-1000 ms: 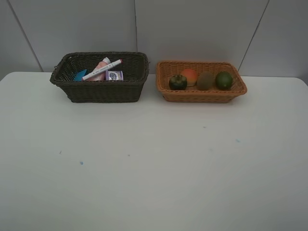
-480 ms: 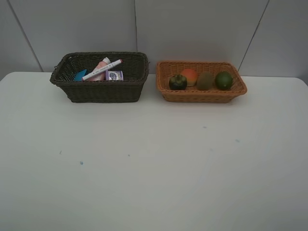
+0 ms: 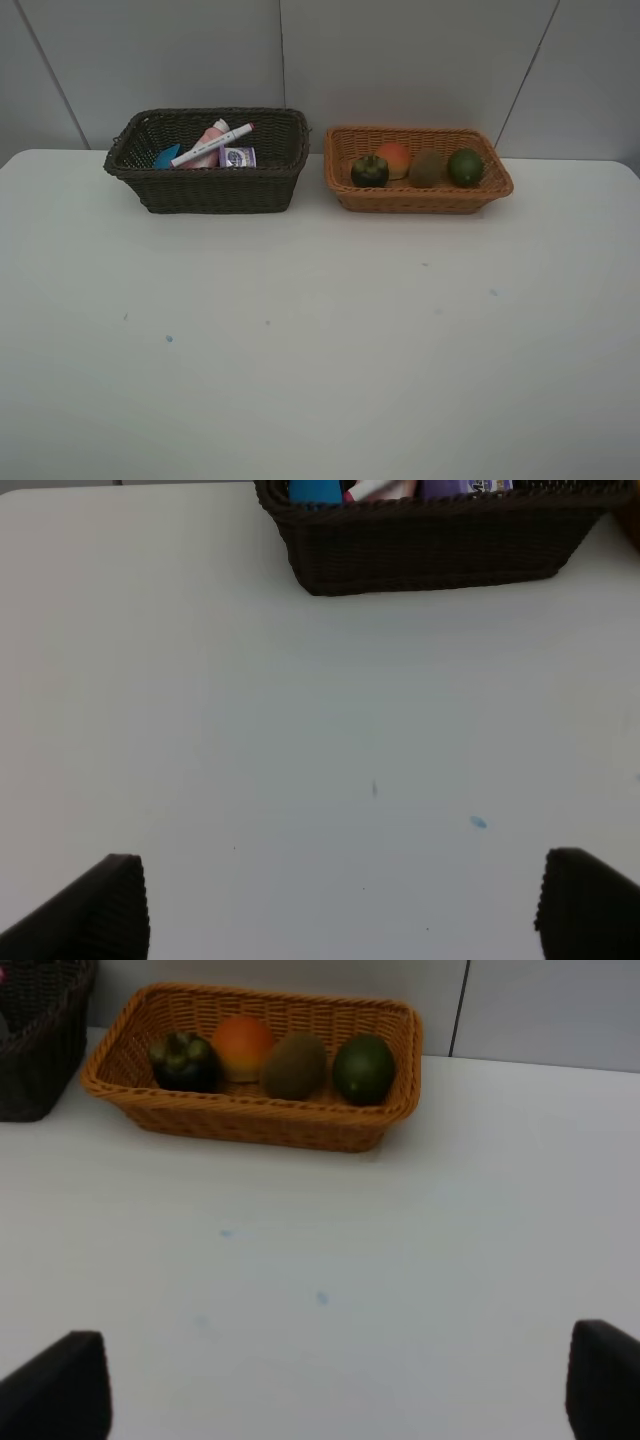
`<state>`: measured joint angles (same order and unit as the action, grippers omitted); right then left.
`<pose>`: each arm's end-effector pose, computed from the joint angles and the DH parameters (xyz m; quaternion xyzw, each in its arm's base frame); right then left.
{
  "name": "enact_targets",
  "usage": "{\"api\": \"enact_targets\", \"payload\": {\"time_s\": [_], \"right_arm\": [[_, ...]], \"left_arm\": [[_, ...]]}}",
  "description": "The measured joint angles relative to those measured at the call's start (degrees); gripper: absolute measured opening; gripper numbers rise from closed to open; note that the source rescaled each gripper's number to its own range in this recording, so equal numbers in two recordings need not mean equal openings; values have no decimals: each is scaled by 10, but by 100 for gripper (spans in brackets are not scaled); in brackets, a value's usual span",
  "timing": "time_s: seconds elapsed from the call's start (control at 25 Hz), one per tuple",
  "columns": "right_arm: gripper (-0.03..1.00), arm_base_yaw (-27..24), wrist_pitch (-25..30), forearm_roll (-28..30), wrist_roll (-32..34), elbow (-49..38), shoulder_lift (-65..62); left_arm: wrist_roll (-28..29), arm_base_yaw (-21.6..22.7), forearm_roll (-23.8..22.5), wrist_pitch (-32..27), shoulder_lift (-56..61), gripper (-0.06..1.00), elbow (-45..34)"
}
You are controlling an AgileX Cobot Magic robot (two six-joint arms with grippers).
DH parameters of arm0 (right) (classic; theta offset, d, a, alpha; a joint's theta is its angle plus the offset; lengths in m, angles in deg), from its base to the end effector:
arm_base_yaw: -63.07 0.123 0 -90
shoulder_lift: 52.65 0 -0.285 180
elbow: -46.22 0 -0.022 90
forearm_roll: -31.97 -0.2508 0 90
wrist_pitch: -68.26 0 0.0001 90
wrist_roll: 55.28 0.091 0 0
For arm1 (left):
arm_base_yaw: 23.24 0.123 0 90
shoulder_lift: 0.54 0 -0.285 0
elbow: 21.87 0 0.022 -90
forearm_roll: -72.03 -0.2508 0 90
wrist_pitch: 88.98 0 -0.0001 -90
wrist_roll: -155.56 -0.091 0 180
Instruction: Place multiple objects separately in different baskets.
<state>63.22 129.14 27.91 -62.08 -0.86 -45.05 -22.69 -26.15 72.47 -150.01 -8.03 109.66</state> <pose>-0.0087 0.0056 0.2845 -0.0532 0.8438 0.0044 0.5340 -0.0060 -0.0003 0.2774 0.0088 0.8525 -0.0251 0.5220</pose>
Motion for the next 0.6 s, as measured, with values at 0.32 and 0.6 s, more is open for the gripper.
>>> {"api": "enact_targets", "payload": {"time_s": [0.32,0.6], "right_arm": [[99,0,0,0,0,0,0],[99,0,0,0,0,0,0]], "left_arm": [[0,0,0,0,0,98,0],[0,0,0,0,0,98,0]]}}
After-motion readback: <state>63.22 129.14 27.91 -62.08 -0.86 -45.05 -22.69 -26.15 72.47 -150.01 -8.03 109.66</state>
